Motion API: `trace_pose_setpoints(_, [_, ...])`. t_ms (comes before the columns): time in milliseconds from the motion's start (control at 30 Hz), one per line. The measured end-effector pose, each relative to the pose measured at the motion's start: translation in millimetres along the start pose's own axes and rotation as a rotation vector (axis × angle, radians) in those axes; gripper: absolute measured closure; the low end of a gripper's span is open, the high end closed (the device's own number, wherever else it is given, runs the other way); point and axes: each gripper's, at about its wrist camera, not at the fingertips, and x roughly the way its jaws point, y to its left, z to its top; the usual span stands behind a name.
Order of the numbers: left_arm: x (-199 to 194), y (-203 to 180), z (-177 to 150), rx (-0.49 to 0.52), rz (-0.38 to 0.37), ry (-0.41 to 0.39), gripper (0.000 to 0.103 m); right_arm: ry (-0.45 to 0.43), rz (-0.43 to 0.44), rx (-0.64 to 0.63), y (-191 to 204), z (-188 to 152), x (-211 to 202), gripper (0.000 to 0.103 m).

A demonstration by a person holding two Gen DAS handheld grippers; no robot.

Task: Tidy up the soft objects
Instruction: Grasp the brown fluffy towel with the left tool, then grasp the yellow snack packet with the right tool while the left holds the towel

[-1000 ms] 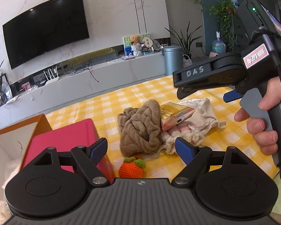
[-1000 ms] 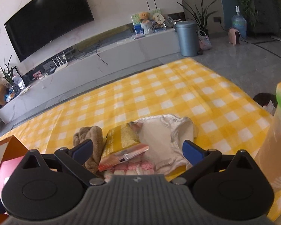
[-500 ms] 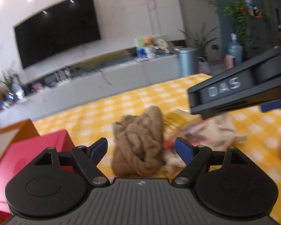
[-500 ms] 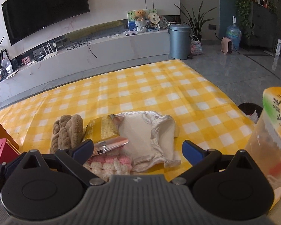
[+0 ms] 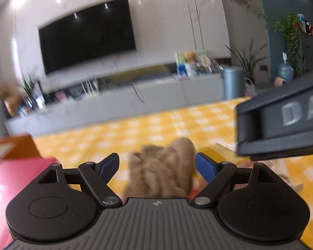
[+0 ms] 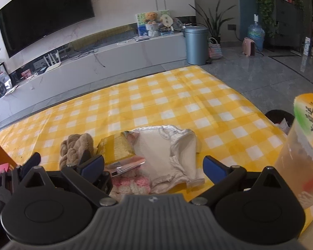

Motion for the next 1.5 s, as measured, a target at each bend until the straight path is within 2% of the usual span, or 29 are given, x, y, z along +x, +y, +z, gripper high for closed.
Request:
trace_pose_setpoints(133, [12.8, 9.4, -0.5, -0.114, 0.056, 0.083, 0.009, 0.022, -0.004, 0.085, -13.7, -0.1, 2.0, 0.004])
trace_pose_setpoints(267, [23.8, 27.0, -5.8, -0.240, 0.010, 0.168, 0.010, 0.026, 0.014, 0.111, -17.4, 0.5, 3.0, 0.004])
trace_pose_setpoints(433, [23.3, 37.3, -10.3, -0.270, -0.002, 0.171, 0.010, 0.026, 0.017, 0.077, -9.5, -0.4, 2.0, 0.004])
trace_pose_setpoints(500, [25.7, 40.3, -9.2, -0.292, -0.018, 0.185, 0.020, 0.028, 0.020, 0.072, -9.3, -1.4, 1.9, 0.004])
trace_pose_setpoints(533, [26.1, 41.9, -10.4, -0.301, -0.023, 0.195, 0.022, 0.028, 0.019, 0.072, -9.6, -1.2, 1.9, 0.004])
trace_pose_setpoints(600, [28.8, 44.6, -7.1, -0.296, -0.030, 0.214, 0.032, 0.027, 0.018, 0.077, -10.8, -1.5, 1.4, 0.004])
trace_pose_setpoints(767, [26.1, 37.1, -4.7, -0.214, -0.034, 0.220, 0.041, 0.027, 0.017, 0.091, -14.1, -1.5, 0.4, 0.005])
trace_pose_setpoints(1033, [-1.4, 37.3, -13.8, -0.180, -0.154, 0.212, 0.042, 0.025, 0.009, 0.125, -22.5, -1.5, -0.6, 0.008])
trace_pose_setpoints(1300, [-32.9, 48.1, -8.2, -0.196, -0.206, 0.140, 0.042, 0.007, 0.015, 0.131, -23.5, -0.8, -5.9, 0.010])
trace_pose_setpoints(1400, [-43.0, 53.1, -3.7, -0.180, -0.250, 0.126, 0.042, -0.047, 0.027, 0.166, -28.0, 0.4, -15.8, 0.013])
trace_pose_setpoints(1500, [-52.4, 62.4, -0.6, -0.204, -0.289, 0.106, 0.042, -0.116, 0.041, 0.149, -26.3, 1.3, -26.4, 0.013])
